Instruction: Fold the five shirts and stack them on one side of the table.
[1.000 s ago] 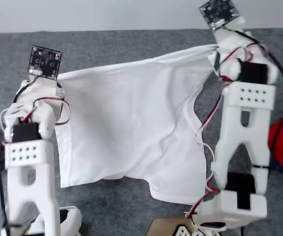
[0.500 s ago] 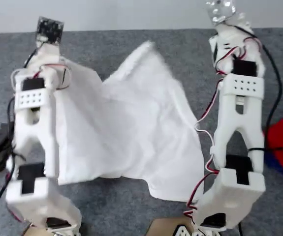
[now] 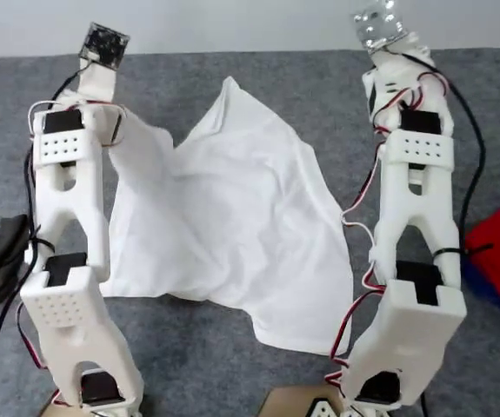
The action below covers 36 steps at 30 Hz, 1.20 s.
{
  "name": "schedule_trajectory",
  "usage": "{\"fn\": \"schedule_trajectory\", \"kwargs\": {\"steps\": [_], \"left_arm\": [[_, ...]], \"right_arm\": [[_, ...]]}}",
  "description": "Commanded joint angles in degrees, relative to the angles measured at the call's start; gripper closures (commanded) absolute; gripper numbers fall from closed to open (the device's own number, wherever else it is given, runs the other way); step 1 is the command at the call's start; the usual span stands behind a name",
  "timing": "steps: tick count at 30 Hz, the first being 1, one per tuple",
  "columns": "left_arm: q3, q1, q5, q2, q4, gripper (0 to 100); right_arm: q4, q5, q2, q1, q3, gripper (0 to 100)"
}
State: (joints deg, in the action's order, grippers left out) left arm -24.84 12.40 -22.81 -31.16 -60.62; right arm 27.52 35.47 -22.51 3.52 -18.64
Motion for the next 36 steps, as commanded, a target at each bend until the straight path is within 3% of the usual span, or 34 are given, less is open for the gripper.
{"fn": "schedule_trajectory", "kwargs": {"steps": [1, 5, 12, 16, 21, 24, 36], "left_arm": [[-2.5, -0.1, -2.5, 0.4, -9.1, 99], [-1.5, -0.3, -3.6, 0.2, -17.8, 99], [3.6, -0.2, -3.6, 0.3, -22.3, 99], [6.3, -0.4, -3.6, 0.4, -22.7, 99], [8.2, -0.1, -3.6, 0.5, -22.7, 99], [8.9, -0.1, -3.6, 0.4, -22.7, 99], [9.0, -0.1, -3.5, 0.4, -22.3, 99]], "right_arm": [[2.2, 0.4, 0.0, -2.2, -0.8, 98.9], [4.3, 0.4, -1.7, -4.6, -0.8, 98.9], [11.2, -2.5, -5.8, -8.1, -0.8, 98.9], [15.3, -7.9, -7.2, -9.9, -0.8, 97.9], [19.0, -17.0, -8.5, -11.8, -0.8, 81.6], [17.7, -24.1, -9.6, -12.2, -0.8, 76.8], [18.4, -24.9, -18.9, -14.1, -2.5, 77.7]]}}
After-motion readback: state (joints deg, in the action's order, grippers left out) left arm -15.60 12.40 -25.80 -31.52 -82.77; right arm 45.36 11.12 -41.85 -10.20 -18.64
